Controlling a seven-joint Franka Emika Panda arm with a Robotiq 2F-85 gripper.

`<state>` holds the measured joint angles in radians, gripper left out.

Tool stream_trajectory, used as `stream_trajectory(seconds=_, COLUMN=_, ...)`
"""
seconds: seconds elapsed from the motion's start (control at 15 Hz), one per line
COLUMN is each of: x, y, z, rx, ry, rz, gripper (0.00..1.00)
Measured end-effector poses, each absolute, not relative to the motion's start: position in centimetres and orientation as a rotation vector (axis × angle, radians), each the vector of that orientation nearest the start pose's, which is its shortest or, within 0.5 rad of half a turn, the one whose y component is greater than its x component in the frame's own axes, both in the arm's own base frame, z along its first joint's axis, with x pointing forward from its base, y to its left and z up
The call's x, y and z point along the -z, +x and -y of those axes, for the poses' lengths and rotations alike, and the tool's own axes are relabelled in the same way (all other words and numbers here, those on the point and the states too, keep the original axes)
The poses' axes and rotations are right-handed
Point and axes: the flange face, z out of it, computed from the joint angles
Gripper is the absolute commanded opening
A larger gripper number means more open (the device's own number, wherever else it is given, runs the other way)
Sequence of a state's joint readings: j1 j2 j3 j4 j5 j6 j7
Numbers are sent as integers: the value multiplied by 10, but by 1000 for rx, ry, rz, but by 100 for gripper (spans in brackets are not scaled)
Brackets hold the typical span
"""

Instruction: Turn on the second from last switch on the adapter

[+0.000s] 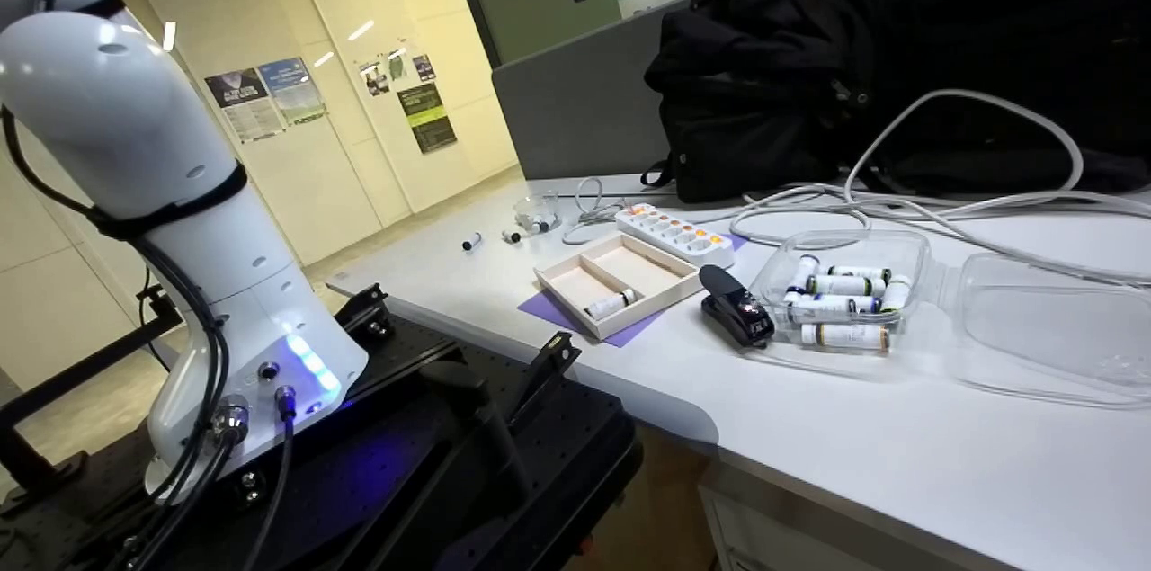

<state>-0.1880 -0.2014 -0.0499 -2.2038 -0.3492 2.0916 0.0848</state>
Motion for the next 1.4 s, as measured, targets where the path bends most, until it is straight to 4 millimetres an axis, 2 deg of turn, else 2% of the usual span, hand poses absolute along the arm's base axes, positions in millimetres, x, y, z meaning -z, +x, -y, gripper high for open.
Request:
stream_trajectory(seconds=0.13, x=-467, y=512, z=150, rx=113, ry=-3412, rz=-304, gripper=100)
stream_trajectory(seconds=0.33, x=-441, y=554, z=174, rx=24, ry=-3249, rz=-299, gripper=100)
stream_trajectory(seconds=0.6, x=-404, y=591, z=190, rx=-136, ry=-3101, rz=-242, gripper=100)
stream_trajectory(seconds=0.73, x=-400, y=598, z=191, rx=-153, ry=-3098, rz=-237, gripper=100)
stream_trajectory(seconds=1.13, x=-404, y=599, z=191, rx=-160, ry=-3104, rz=-228, gripper=100)
stream_trajectory(seconds=1.27, x=-388, y=600, z=184, rx=-220, ry=-3095, rz=-206, gripper=100)
stream_trajectory(seconds=1.33, x=-373, y=603, z=176, rx=-268, ry=-3080, rz=-185, gripper=75)
stream_trajectory(seconds=1.4, x=-355, y=606, z=165, rx=-314, ry=-3064, rz=-163, gripper=75)
